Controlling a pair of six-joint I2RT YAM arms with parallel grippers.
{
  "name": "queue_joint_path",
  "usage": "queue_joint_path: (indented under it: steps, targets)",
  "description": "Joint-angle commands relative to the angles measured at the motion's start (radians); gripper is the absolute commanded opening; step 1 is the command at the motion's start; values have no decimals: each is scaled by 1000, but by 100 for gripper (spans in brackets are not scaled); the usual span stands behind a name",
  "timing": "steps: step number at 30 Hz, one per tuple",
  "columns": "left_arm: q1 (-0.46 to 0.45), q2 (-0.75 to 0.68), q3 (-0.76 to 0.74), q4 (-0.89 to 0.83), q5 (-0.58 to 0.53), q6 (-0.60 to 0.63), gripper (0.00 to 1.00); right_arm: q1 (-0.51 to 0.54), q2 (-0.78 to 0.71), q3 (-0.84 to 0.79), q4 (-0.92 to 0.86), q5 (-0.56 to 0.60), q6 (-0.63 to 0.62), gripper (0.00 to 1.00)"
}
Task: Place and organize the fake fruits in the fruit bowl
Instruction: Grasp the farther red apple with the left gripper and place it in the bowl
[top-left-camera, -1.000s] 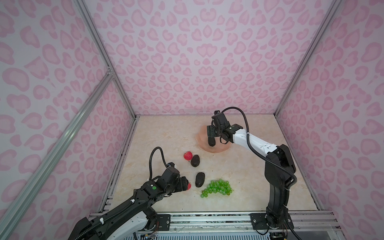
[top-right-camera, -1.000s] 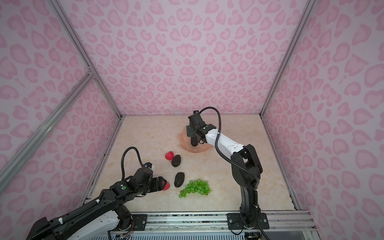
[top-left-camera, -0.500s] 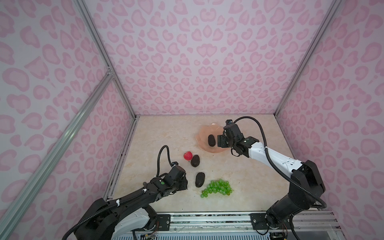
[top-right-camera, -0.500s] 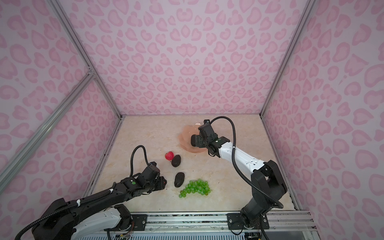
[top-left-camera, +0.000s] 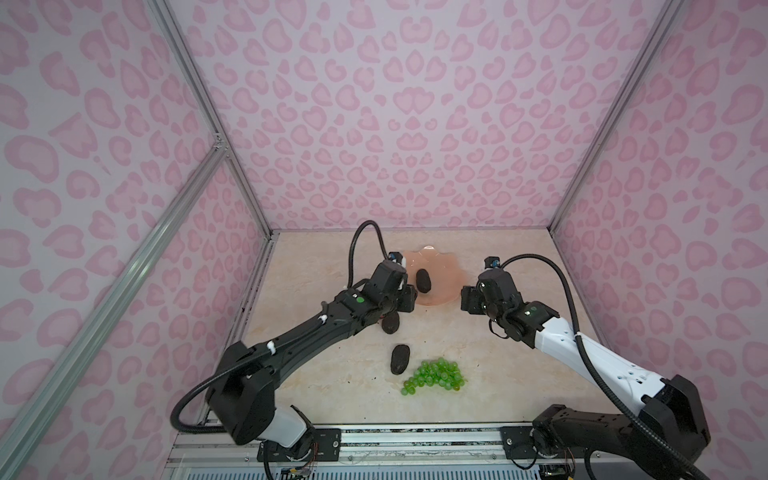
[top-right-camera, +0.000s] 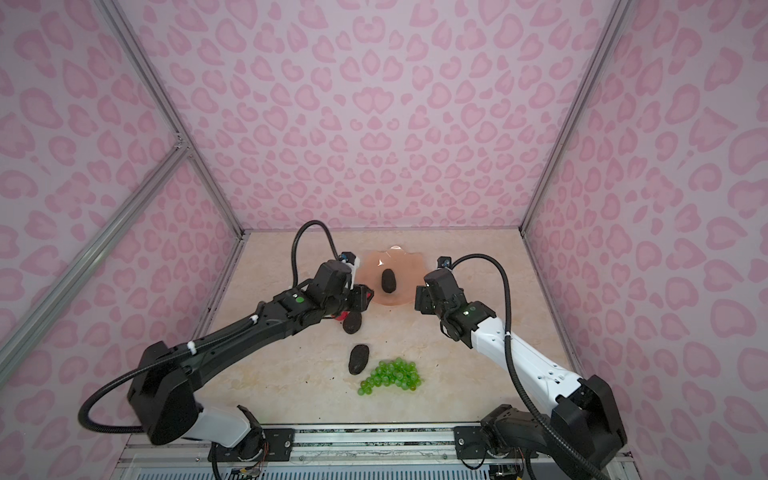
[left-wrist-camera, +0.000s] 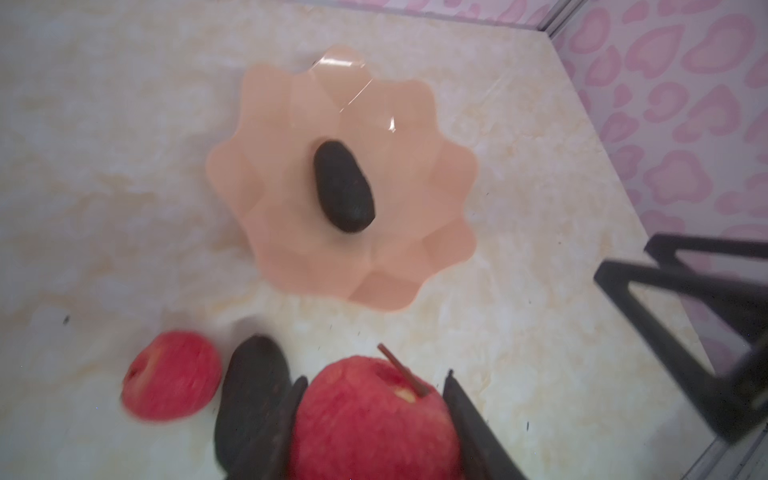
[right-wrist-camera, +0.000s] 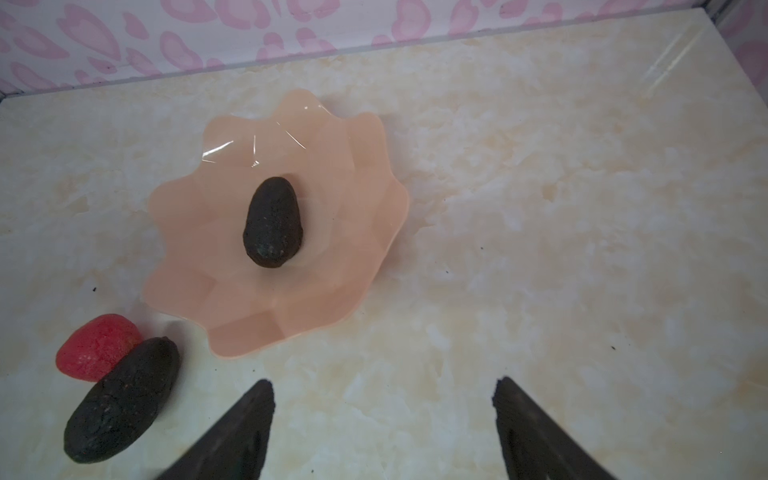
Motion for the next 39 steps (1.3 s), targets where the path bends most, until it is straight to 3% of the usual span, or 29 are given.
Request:
queue_joint_path:
  steps: [1, 6, 12, 17, 23, 26, 31, 35, 39]
  targets:
    - [0, 202, 210, -16, 76, 115, 44, -3, -107, -102, -6, 32, 58, 83]
    - [0, 463, 446, -49, 76, 121, 44, -11, -234, -197, -9, 34, 88, 83]
    - [1, 700, 671, -113, 56, 126, 47, -24, -253, -199, -23, 35, 75, 83]
    - [2, 793, 750, -149, 21, 120, 51, -26, -247, -197, -16, 32, 71, 83]
    - [3, 806, 761, -161, 28, 105, 65, -27, -229, -179, -14, 29, 61, 83]
    - [4, 790, 758, -161, 46, 98, 70, -27, -230, -165, -22, 22, 61, 83]
    - [20, 683, 701, -122, 50, 60, 70, -29, -250, -150, -26, 1, 30, 82]
    - [58, 435, 513, 45, 43, 18, 71, 0, -253, -138, -51, -2, 27, 81]
    - [93, 127, 312, 180, -26, 29, 73, 93, -238, -145, -57, 37, 50, 80]
